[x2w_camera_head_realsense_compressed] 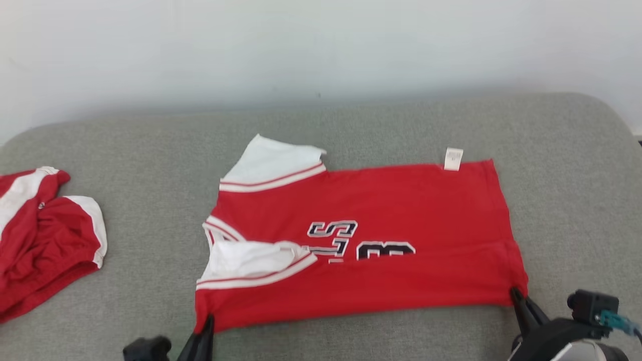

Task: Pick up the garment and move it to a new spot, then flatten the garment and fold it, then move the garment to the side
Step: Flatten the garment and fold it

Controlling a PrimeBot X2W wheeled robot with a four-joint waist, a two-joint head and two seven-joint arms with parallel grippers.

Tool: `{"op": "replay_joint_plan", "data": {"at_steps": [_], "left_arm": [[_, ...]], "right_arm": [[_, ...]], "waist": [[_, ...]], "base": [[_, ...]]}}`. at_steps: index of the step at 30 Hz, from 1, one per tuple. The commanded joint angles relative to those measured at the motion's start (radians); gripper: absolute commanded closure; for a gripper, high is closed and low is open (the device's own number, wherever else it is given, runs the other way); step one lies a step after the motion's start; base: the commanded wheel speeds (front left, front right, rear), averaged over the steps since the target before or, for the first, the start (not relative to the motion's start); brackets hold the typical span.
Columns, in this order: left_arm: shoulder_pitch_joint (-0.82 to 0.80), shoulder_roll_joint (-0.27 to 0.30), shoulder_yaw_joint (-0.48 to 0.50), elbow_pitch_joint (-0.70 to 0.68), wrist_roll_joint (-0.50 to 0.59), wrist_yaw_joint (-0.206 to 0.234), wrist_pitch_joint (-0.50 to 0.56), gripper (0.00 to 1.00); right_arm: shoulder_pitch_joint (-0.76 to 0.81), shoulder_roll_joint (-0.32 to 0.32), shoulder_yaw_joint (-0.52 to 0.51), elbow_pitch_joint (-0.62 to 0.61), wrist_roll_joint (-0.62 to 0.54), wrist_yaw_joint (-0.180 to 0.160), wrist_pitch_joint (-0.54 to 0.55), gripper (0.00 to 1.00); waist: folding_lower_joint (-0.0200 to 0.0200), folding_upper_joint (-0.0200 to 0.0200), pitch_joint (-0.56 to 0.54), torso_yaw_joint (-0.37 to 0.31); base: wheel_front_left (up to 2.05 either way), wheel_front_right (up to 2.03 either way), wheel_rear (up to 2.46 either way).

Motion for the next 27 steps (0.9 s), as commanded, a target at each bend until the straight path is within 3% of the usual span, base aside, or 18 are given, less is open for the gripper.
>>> {"op": "replay_joint_plan", "data": {"at_steps": [1, 8, 9, 10, 11, 12, 13, 19, 27], "left_arm": [[0.047, 0.01, 0.011, -0.025, -0.01, 0.012, -0.007, 1.0], [0.144, 0.005, 0.018, -0.115, -0.015, 0.045, -0.009, 1.0], [0.149, 0.003, 0.015, -0.119, -0.013, 0.047, -0.009, 0.82], [0.149, 0.003, 0.015, -0.119, -0.013, 0.047, -0.009, 0.82], [0.153, 0.0, 0.011, -0.121, -0.011, 0.05, -0.008, 0.63], [0.155, 0.0, 0.009, -0.125, -0.005, 0.051, -0.009, 0.03], [0.158, -0.001, 0.009, -0.129, 0.002, 0.053, -0.009, 0.0], [0.166, -0.007, 0.06, -0.185, 0.039, 0.071, -0.012, 0.0], [0.182, -0.022, 0.205, -0.31, 0.147, 0.074, -0.012, 0.0]], "right_arm": [[0.041, -0.004, -0.011, -0.026, 0.005, 0.0, 0.008, 1.0], [0.164, 0.007, -0.091, -0.142, -0.017, 0.0, 0.06, 1.0], [0.177, 0.012, -0.102, -0.156, -0.023, 0.0, 0.068, 1.0], [0.177, 0.012, -0.102, -0.156, -0.023, 0.0, 0.068, 1.0], [0.188, 0.018, -0.112, -0.168, -0.03, 0.0, 0.075, 0.87], [0.197, 0.023, -0.122, -0.182, -0.041, 0.0, 0.079, 0.23], [0.205, 0.031, -0.131, -0.196, -0.05, 0.0, 0.082, 0.0], [0.228, 0.059, -0.157, -0.287, -0.121, 0.0, 0.05, 0.0], [0.229, 0.075, -0.162, -0.394, -0.182, 0.0, -0.028, 0.0]], "waist": [[0.0001, 0.0001, -0.028, 0.02], [0.0001, 0.0001, -0.029, 0.039], [0.0001, 0.0001, -0.03, 0.04], [0.0001, 0.0001, -0.03, 0.04], [0.0001, 0.0001, -0.032, 0.041], [0.0001, 0.0001, -0.035, 0.042], [0.0001, 0.0001, -0.039, 0.041], [0.0001, 0.0001, -0.063, 0.034], [0.0001, 0.0001, -0.089, 0.025]], "base": [[0.0, 0.0, 0.0], [0.0, 0.0, 0.0], [0.0, 0.0, 0.0], [0.0, 0.0, 0.0], [0.0, 0.0, 0.0], [0.0, 0.0, 0.0], [0.0, 0.0, 0.0], [0.0, 0.0, 0.0], [0.0, 0.0, 0.0]]}}
